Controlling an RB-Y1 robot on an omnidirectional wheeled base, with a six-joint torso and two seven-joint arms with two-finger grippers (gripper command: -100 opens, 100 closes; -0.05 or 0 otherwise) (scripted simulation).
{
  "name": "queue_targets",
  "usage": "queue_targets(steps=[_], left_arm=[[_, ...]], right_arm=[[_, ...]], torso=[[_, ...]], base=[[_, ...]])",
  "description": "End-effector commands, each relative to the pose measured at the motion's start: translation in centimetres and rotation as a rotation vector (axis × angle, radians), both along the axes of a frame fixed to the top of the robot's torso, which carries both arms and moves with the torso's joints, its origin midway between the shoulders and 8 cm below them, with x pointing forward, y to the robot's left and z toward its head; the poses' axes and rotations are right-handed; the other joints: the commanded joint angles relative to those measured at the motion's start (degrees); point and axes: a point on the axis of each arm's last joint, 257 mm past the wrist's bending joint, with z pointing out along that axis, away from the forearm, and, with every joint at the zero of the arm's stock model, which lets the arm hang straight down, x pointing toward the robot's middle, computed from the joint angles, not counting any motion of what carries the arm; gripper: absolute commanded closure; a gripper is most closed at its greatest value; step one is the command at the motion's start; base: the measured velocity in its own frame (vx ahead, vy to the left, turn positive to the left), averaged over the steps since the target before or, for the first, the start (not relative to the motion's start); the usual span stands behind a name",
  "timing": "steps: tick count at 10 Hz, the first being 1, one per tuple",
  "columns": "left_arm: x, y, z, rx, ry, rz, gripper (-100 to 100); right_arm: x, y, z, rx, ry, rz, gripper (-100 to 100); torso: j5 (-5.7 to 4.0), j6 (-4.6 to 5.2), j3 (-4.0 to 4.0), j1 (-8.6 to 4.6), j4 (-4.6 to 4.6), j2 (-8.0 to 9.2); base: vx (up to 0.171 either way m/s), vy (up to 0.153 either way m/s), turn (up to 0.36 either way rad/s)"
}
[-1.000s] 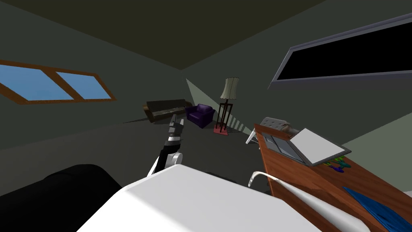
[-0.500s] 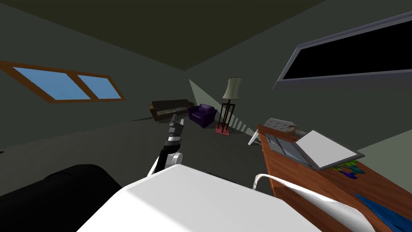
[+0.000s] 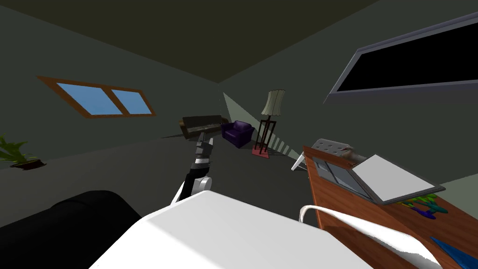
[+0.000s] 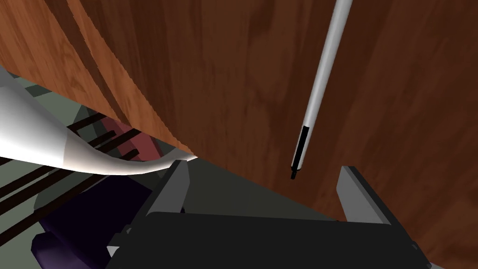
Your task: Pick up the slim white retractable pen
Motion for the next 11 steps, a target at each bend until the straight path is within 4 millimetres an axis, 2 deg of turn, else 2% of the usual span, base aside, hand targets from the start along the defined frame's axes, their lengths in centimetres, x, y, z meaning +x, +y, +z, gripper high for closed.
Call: queue_targets(steps=[1, 4, 6, 9, 10, 11], left_arm=[[0.0, 0.0, 0.0, 0.000, 0.000, 0.000, 0], [0.0, 0.0, 0.0, 0.000, 0.000, 0.000, 0], [0.0, 0.0, 0.0, 0.000, 0.000, 0.000, 0], [0.0, 0.0, 0.0, 0.000, 0.000, 0.000, 0], [0.0, 0.0, 0.0, 0.000, 0.000, 0.000, 0], [0.0, 0.0, 0.0, 0.000, 0.000, 0.000, 0]], right_arm=[[-0.2, -0.3, 0.0, -0.020, -0.004, 0.006, -100], [0.0, -0.2, 0.1, 0.019, -0.022, -0.074, -100], [-1.0, -0.7, 0.0, -0.025, -0.006, -0.049, -100], [-0.9, -0.6, 0.1, 0.011, -0.021, -0.132, -100], [-2.0, -1.3, 0.1, -0.036, 0.004, -0.096, -100], [-2.2, -1.4, 0.0, -0.038, 0.004, -0.110, -100]], torso=[[0.00, 0.00, 0.00, 0.00, 0.00, 0.00], [0.00, 0.10, -0.02, 0.03, 0.00, -0.06], [0.01, 0.00, -0.01, 0.05, 0.00, -0.02], [0.00, 0.11, -0.02, 0.01, 0.00, -0.06], [0.00, 0.10, -0.07, 0.02, -0.02, -0.15], [0.00, 0.01, 0.01, 0.03, 0.01, 0.02]], base=[[-0.091, -0.004, 0.226], [-0.023, -0.001, -0.017], [-0.073, 0.011, 0.272], [-0.022, -0.003, -0.016], [-0.068, 0.015, 0.321], [-0.083, 0.001, 0.188]])
